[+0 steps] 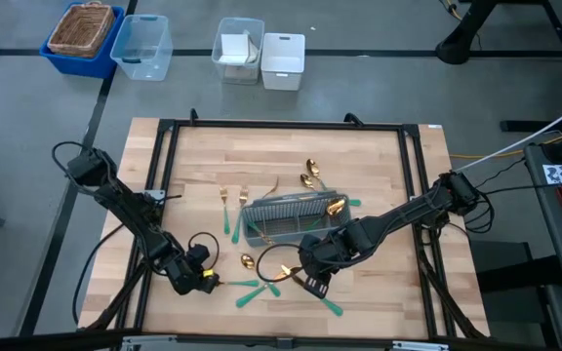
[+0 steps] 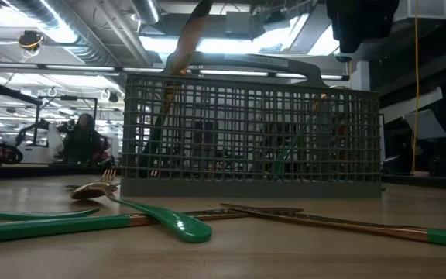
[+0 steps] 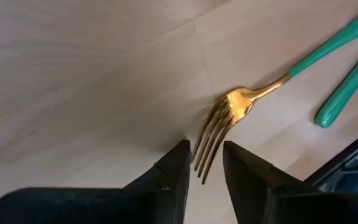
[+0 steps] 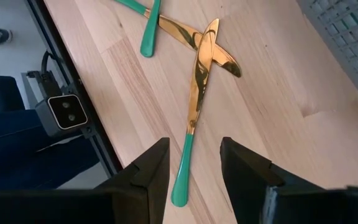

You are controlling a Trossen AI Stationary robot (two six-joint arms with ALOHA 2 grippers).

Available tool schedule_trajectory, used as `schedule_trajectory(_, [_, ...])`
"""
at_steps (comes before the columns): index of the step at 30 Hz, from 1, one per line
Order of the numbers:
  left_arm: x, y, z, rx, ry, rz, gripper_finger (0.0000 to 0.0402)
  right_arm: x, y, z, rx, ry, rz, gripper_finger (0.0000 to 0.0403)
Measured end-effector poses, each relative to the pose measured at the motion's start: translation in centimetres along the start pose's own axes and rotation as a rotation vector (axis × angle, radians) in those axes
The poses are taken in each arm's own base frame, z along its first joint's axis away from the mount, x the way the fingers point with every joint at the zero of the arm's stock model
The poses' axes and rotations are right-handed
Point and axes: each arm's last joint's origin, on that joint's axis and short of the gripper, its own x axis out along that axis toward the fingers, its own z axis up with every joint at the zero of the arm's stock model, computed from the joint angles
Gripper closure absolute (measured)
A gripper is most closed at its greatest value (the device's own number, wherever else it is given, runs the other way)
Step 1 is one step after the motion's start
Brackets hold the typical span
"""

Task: Sort silverware
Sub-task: Put the green fork into the gray utensil holder

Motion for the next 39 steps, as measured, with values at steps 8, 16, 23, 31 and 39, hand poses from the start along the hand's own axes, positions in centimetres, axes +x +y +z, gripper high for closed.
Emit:
schedule_trajectory(8, [0.0,-0.1,0.0,0.022,-0.012,-0.015,0.0393,0.0,0.0,0.0,0.0,0.001,0.0,0.026])
schedule_trajectory(16, [-0.1,-0.5,-0.2,0.075,0.01,-0.058,0.0398,0.0,0.0,0.0,-0.001,0.007,0.005,0.026])
schedule_trajectory(23, [-1.7,-2.0,-0.6,0.207,0.014,-0.159,0.0401,-2.1,0.8,0.2,-0.062,-0.029,0.052,0.026])
schedule_trajectory(31, [-5.7,-5.3,-1.3,0.454,-0.045,-0.37,0.0401,-7.7,1.3,0.3,-0.139,-0.158,0.062,0.026])
schedule_trajectory(39, [-11.5,-9.2,-0.9,0.65,-0.386,-0.572,0.0401,-11.9,0.1,-0.5,-0.133,-0.276,-0.006,0.026])
